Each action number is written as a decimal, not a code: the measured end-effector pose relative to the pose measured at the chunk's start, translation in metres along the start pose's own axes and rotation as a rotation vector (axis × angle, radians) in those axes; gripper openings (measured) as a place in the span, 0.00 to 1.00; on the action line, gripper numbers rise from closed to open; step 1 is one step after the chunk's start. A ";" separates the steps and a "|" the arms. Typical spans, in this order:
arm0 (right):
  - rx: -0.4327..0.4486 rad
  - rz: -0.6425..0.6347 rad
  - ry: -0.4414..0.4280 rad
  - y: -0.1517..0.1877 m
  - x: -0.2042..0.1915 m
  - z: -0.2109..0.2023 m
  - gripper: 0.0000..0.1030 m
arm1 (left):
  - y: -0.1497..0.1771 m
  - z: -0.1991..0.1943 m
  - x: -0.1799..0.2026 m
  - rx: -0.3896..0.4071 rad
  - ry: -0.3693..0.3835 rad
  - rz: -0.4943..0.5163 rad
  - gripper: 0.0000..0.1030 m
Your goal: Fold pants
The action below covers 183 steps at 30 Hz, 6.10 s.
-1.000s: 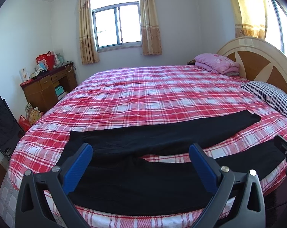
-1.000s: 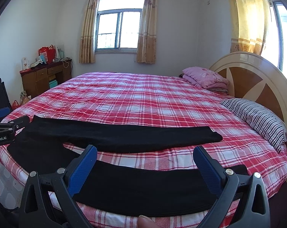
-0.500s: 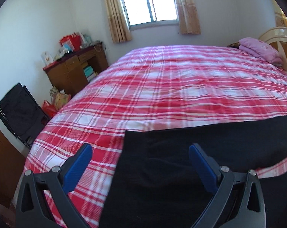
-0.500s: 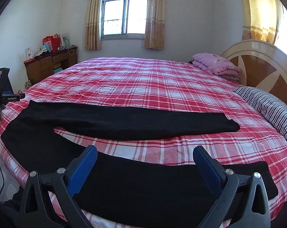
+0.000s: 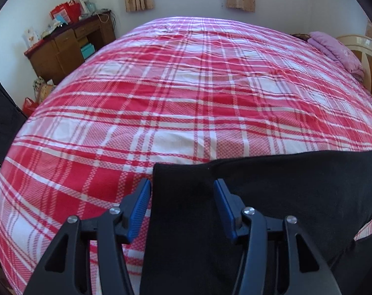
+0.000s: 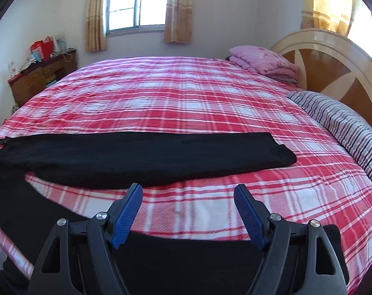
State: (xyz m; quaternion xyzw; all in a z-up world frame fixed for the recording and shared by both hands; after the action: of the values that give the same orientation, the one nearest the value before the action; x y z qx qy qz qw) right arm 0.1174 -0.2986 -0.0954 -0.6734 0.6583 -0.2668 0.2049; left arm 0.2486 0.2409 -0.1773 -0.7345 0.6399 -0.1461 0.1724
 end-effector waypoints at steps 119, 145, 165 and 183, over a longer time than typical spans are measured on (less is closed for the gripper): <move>0.170 -0.021 -0.149 0.070 0.069 -0.091 0.53 | 0.165 -0.092 -0.082 0.323 0.380 0.054 0.58; 0.016 -0.586 -0.315 0.089 -0.180 -0.016 0.53 | 0.117 -0.060 -0.049 0.152 0.314 0.024 0.33; 0.015 -0.651 -0.287 0.100 -0.206 -0.006 0.53 | 0.105 -0.063 -0.061 0.091 0.332 -0.092 0.14; -0.006 -0.751 -0.241 0.108 -0.228 0.008 0.06 | 0.091 -0.038 -0.061 0.103 0.275 -0.108 0.27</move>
State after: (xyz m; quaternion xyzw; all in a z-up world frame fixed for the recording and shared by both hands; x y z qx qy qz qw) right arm 0.0401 -0.0773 -0.1898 -0.8944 0.3381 -0.2406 0.1668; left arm 0.1429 0.2882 -0.1828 -0.7311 0.6086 -0.2871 0.1123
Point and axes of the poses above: each gripper's, at about its wrist camera, not at the fingertips, and z roughly the way its jaws point, x to its right, y to its underside, the point moved 2 cm from there along z, roughly the way its jaws point, and after that the axes turned 9 degrees about -x, right-handed, at the moved point
